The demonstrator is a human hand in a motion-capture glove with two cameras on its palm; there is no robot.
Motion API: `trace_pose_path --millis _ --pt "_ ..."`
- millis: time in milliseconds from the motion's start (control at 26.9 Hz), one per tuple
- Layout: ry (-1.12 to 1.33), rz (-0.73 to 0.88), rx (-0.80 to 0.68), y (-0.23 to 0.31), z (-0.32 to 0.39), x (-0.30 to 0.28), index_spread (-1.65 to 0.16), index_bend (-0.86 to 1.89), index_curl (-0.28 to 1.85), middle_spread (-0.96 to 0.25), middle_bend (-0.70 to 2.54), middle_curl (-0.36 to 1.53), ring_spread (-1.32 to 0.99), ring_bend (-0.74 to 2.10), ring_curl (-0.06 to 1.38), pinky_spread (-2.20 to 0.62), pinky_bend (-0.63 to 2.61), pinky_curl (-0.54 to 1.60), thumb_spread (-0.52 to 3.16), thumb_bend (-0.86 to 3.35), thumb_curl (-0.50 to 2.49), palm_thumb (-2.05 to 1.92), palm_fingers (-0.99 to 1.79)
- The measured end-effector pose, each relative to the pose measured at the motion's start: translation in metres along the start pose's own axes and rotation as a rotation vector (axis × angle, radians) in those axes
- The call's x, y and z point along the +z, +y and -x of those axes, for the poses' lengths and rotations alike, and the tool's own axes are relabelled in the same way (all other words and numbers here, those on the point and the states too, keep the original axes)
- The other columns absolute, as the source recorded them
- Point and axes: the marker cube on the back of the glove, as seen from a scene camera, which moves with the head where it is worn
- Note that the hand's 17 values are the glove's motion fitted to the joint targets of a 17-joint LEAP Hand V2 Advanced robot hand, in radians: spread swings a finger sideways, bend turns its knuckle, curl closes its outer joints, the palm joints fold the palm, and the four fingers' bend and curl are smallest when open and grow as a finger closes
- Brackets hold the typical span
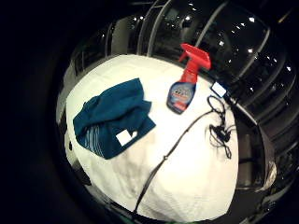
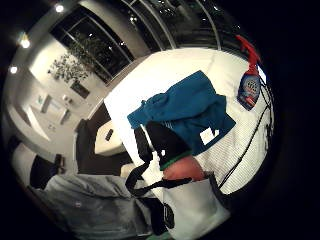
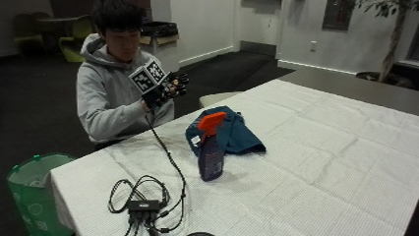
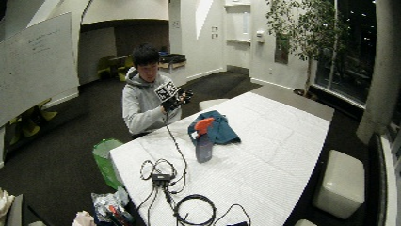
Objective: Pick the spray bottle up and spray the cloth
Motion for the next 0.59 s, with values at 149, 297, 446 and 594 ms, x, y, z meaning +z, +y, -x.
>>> trace_pose_path --millis 149,297,446,594 --pt "-0.025 -0.077 0.048 0.008 -0.027 -0.005 -0.39 0.10 0.18 -0.04 0.22 0.21 0.06 0.27 0.15 0.25 0.44 0.26 1.01 0.02 0.22 0.40 0.03" --pt "-0.067 -0.158 0.097 0.012 -0.056 -0.009 -0.40 0.10 0.18 -0.03 0.23 0.23 0.06 0.29 0.17 0.25 0.45 0.28 1.00 0.00 0.23 0.41 0.01" --pt "-0.140 -0.196 0.144 0.009 -0.089 -0.007 -0.39 0.10 0.17 -0.02 0.23 0.25 0.07 0.30 0.18 0.25 0.47 0.29 0.99 -0.02 0.24 0.41 0.00" --pt "-0.220 -0.224 0.189 -0.001 -0.117 0.006 -0.38 0.09 0.16 -0.02 0.25 0.26 0.07 0.33 0.19 0.25 0.50 0.30 0.97 -0.03 0.25 0.39 -0.01"
